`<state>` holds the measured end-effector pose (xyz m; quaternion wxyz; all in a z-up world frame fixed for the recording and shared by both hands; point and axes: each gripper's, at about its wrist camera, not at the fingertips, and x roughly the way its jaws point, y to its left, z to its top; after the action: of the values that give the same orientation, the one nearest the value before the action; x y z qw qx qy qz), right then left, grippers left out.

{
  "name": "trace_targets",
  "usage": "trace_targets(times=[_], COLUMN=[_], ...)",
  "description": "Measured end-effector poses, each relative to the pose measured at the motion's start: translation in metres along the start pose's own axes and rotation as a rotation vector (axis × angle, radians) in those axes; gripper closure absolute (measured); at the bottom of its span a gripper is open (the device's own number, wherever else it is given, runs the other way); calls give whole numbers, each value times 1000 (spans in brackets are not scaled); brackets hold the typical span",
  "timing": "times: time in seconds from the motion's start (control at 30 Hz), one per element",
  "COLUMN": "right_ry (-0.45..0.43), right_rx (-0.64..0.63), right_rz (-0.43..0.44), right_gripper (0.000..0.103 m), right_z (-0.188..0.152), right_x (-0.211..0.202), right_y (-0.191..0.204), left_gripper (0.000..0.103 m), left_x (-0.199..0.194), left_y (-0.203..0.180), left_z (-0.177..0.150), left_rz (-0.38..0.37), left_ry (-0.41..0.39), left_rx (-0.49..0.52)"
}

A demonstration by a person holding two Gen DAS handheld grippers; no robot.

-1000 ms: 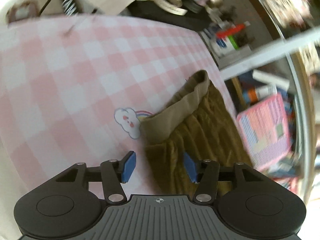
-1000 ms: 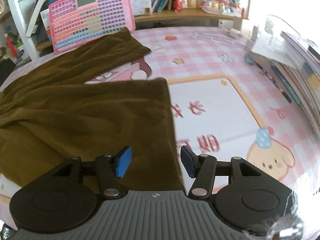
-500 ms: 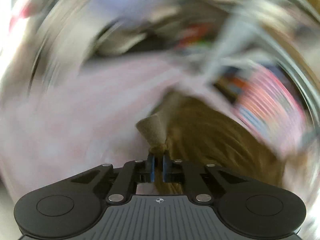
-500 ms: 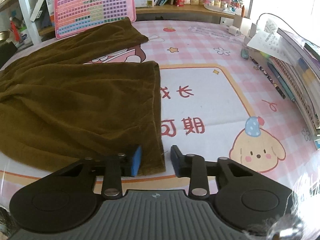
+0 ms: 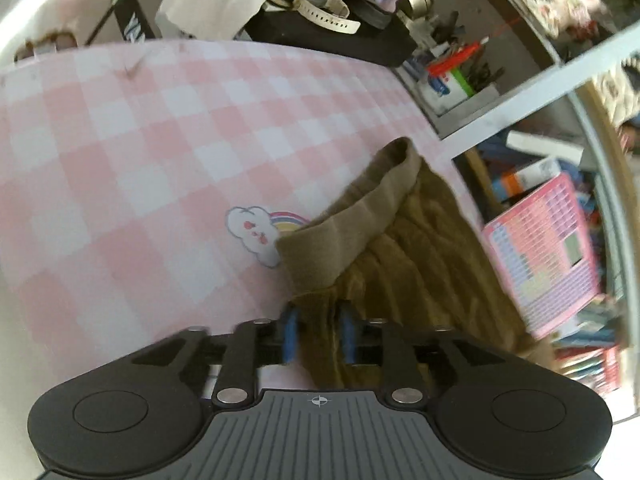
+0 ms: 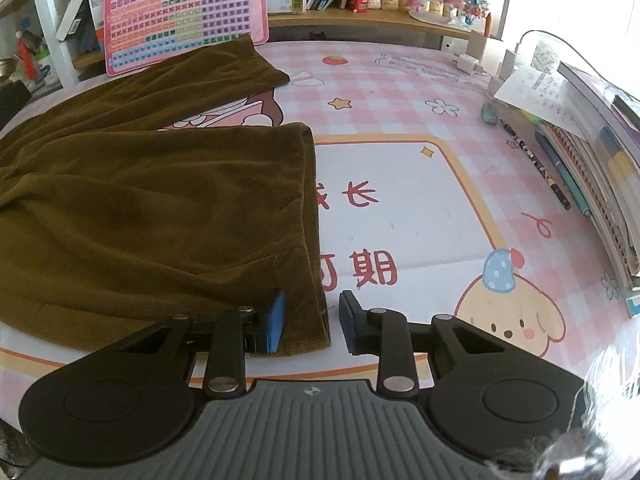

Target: Fold clothes

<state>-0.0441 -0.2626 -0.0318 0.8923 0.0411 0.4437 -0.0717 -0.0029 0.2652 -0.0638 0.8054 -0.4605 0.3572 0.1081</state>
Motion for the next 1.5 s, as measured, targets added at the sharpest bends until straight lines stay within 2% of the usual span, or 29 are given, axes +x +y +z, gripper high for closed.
trace_targets(times=[0.07, 0.13, 0.17, 0.2, 0.27, 0.67, 0.77, 0.83, 0.9, 0.93, 1.03, 1.13, 1.2, 1.3, 1.5], right_ry=[-1, -5, -7, -10, -12, -12, -18, -19, -16, -14, -17, -23, -29, -40, -49], right_rx=[-3, -10, -12, -13, -11, -10, -14, -14, -14, -11, 6, 13, 17, 25, 39], right_rz=[-6, -12, -15, -19, -23, 0, 6, 14, 21, 32, 61, 77, 83, 90, 96], right_gripper=[75, 75, 75, 75, 75, 75, 74, 72, 69, 67, 62, 60, 59, 52, 32], right_z=[2, 4, 5, 6, 7, 3, 0, 0, 0, -1, -4, -7, -9, -12, -24], right_x=[2, 4, 5, 5, 7, 5, 4, 3, 3, 2, -1, -6, -10, -19, -41], right_y=[-1, -2, -2, -3, -3, -3, -3, -6, -8, -9, -12, -13, -13, -13, -9], left_gripper=[56, 60, 65, 83, 91, 91, 84, 82, 68, 65, 62, 54, 49, 46, 31], left_x=[0, 0, 0, 0, 0, -10, -18, -22, -27, -30, -37, -44, -50, -59, -76], left_y=[-1, -4, -5, -6, -6, -4, -7, -10, -12, -13, -16, -20, -28, -45, -75], left_z=[-1, -2, -3, -4, -6, -11, -15, -18, -21, -22, -26, -31, -39, -55, -88], left_rz=[-24, -24, -11, 3, 23, 80, 95, 105, 115, 120, 135, 150, 153, 157, 145], left_ry=[3, 1, -2, -5, -8, -43, -53, -60, -66, -69, -79, -88, -92, -97, -85], left_rx=[-26, -29, -20, -12, 7, 15, 38, 53, 69, 77, 100, 129, 192, 319, 520])
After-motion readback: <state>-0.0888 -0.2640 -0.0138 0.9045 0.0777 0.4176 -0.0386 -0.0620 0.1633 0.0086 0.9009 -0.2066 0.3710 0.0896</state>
